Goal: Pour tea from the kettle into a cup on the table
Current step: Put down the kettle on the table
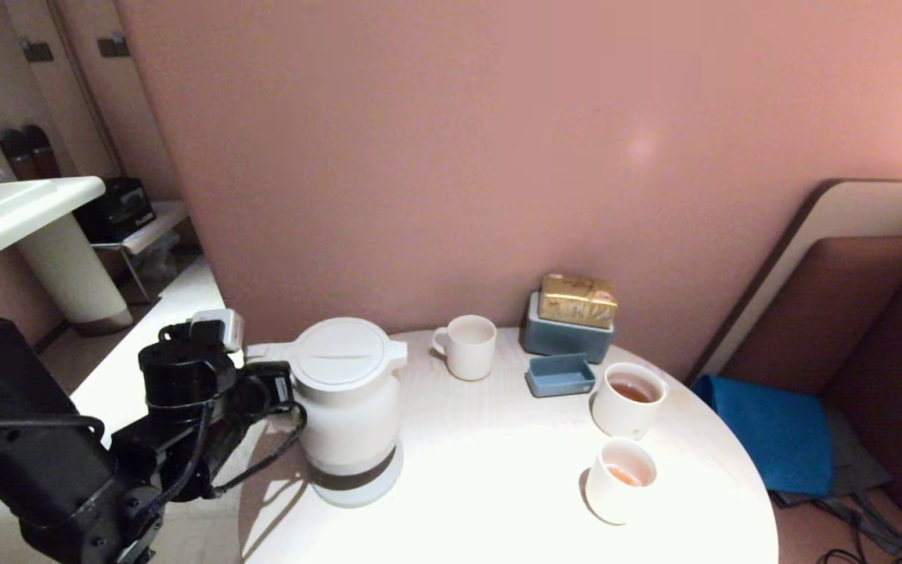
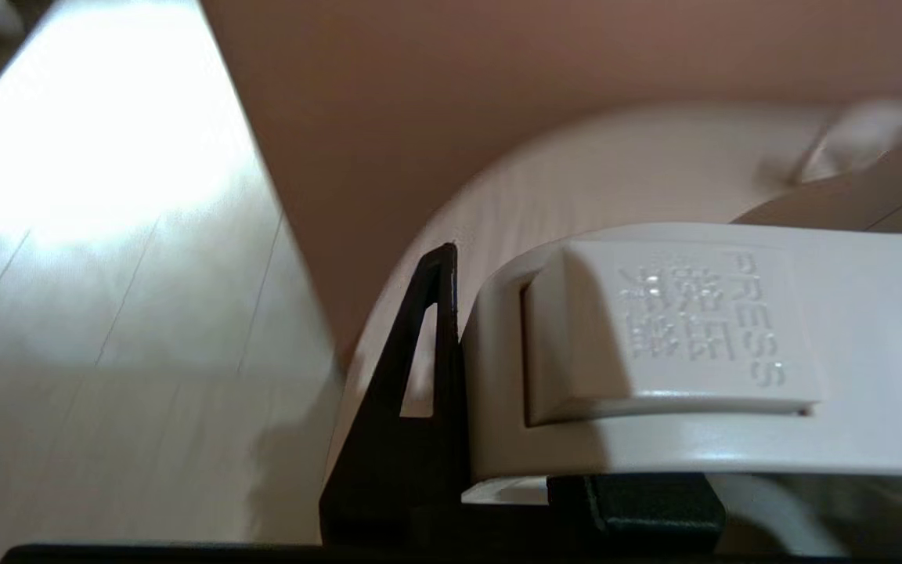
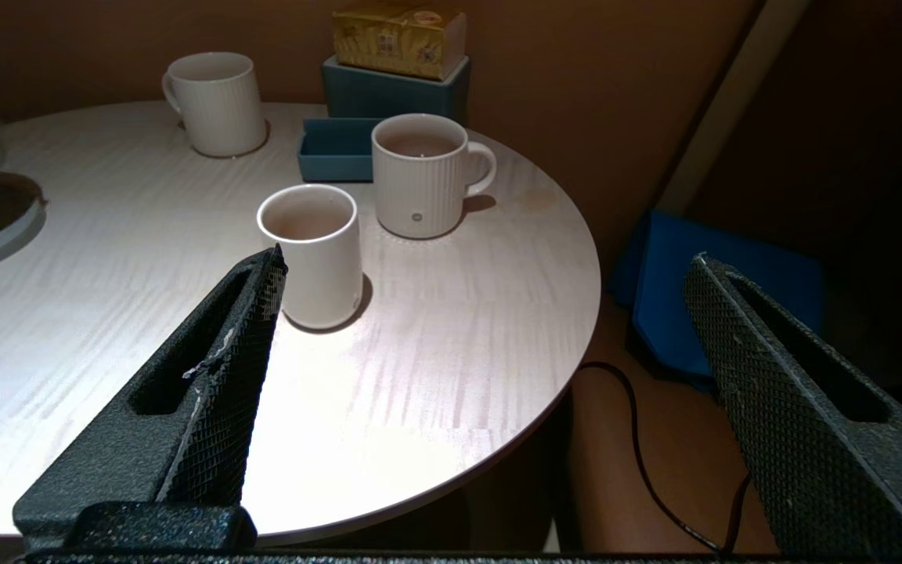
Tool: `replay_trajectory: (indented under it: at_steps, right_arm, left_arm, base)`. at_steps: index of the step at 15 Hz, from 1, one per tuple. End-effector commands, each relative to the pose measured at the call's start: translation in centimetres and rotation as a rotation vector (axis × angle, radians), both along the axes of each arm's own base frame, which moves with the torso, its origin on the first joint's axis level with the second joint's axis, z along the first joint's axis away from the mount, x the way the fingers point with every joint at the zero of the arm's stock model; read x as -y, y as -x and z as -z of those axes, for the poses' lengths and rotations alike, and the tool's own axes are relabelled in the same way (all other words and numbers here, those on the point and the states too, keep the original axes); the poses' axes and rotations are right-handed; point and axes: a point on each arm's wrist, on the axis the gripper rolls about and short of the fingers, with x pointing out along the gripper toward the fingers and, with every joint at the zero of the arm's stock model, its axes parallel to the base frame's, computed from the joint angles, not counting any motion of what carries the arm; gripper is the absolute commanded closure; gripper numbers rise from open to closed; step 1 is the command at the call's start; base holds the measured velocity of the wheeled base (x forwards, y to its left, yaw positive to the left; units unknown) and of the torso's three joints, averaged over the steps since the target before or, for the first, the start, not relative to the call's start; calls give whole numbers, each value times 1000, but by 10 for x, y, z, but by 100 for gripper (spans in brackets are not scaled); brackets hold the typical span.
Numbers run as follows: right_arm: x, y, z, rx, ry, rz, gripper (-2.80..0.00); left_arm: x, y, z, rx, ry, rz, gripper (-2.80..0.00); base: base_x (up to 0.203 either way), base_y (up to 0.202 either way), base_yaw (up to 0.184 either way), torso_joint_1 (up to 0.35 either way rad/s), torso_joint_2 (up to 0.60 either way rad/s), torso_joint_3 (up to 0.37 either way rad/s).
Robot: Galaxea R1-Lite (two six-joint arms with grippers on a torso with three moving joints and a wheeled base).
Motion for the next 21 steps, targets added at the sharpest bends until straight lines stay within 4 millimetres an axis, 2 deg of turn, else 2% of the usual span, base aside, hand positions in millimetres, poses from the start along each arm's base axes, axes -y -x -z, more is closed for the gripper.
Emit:
replay_trajectory:
  at_steps: [1,8,16,18,21]
  right_arm:
    - [0,0,0,-1,1,-1,-280]
    - [0,0,0,-2,1,-1,-280]
    - [0,0,0,-1,1,-1,-280]
    - [0,0,0,-1,1,-1,-280]
    - [0,0,0,-1,1,-1,-280]
  left_arm:
    - [0,1,14,-46,-11,-1,0]
    - [1,1,45,-14,-25,7,0]
    - [-1,7,54,-58,-38,9,0]
    - [1,2,65,-80,-45,8,0]
    - [3,-8,65,-23,-37,8,0]
  base:
    - [0,0,0,0,0,0]
    - [0,0,0,0,0,0]
    - [0,0,0,0,0,0]
    - [0,0,0,0,0,0]
    - [0,0,0,0,0,0]
